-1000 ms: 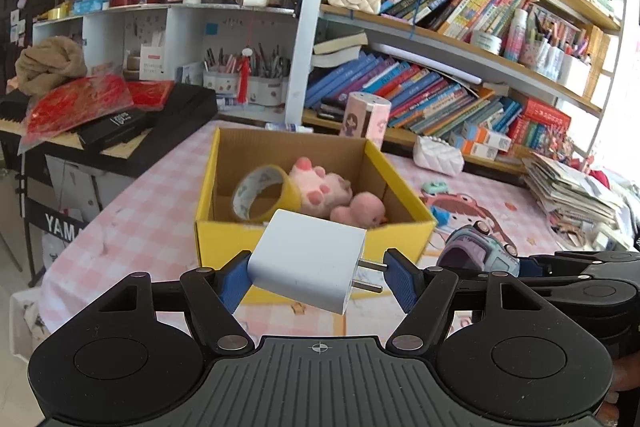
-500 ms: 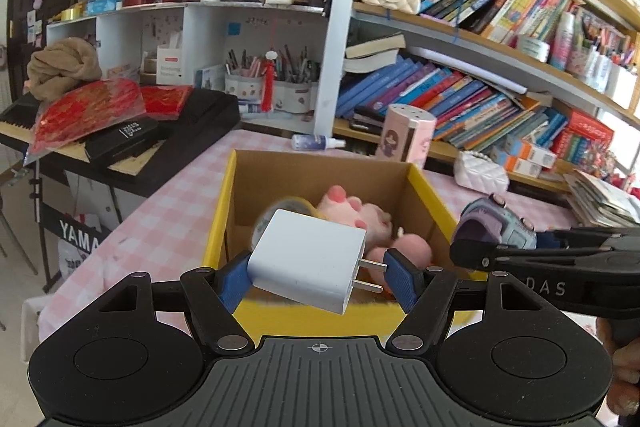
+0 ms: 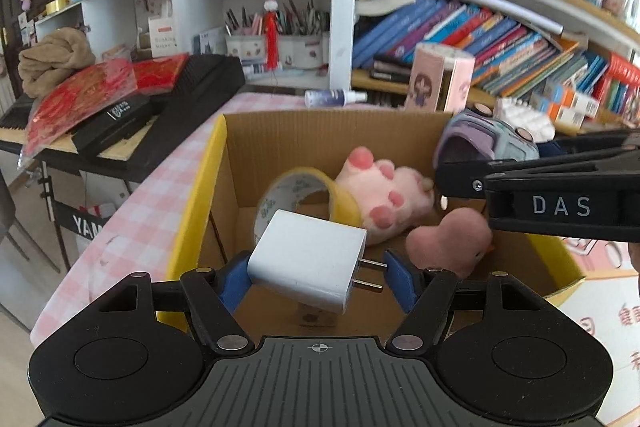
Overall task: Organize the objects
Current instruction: 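Lower charger plug and toy car into the yellow box and open both tools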
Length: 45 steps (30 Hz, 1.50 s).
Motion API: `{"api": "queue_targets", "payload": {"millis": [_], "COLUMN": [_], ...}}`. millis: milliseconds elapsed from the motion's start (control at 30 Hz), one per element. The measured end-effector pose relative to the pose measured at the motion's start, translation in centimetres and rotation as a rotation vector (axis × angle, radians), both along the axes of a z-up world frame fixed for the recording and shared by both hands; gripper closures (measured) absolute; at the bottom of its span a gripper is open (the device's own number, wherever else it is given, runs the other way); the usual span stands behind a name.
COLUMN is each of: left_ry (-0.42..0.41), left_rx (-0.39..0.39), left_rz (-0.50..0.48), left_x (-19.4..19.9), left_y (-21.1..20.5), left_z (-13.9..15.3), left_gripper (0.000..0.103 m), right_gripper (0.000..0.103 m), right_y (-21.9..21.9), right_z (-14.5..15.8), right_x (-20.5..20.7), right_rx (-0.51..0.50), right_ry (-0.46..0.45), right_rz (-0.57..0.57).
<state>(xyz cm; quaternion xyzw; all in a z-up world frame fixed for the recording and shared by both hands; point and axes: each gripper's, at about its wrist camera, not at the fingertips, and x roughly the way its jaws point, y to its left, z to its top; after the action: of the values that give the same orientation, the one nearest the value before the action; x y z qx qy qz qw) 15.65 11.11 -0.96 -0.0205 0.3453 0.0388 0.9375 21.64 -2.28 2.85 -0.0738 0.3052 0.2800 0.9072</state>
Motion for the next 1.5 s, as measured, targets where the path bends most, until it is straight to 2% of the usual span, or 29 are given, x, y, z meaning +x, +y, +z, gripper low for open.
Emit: {"api": "queue_targets", "payload": {"millis": [300, 767, 1100, 1500], "left_ry": [0.055, 0.096, 0.079, 0.065], "left_rx": [0.081, 0.054, 0.045, 0.018], "left_rz": [-0.033, -0.017, -0.008, 0.006], "left_x": [1.5, 2.7, 2.4, 1.6], "left_y": [-1.1, -1.0, -1.1, -1.1], "left_z": [-1.5, -2.3, -2.1, -1.7], "left_gripper": [0.032, 0.032, 0.028, 0.025], "right_gripper": [0.055, 0.055, 0.055, 0.055], "right_y": [1.4, 2.7, 3.4, 4.3], "right_z": [-1.7, -3.6, -4.1, -4.8], "right_x": [2.0, 3.3, 3.6, 4.2], "right_rx": [-0.039, -0.097, -0.138, -0.182], "right_ry": [0.061, 0.123, 0.124, 0.183], "right_rz": [0.063, 0.127, 0.162, 0.185]}}
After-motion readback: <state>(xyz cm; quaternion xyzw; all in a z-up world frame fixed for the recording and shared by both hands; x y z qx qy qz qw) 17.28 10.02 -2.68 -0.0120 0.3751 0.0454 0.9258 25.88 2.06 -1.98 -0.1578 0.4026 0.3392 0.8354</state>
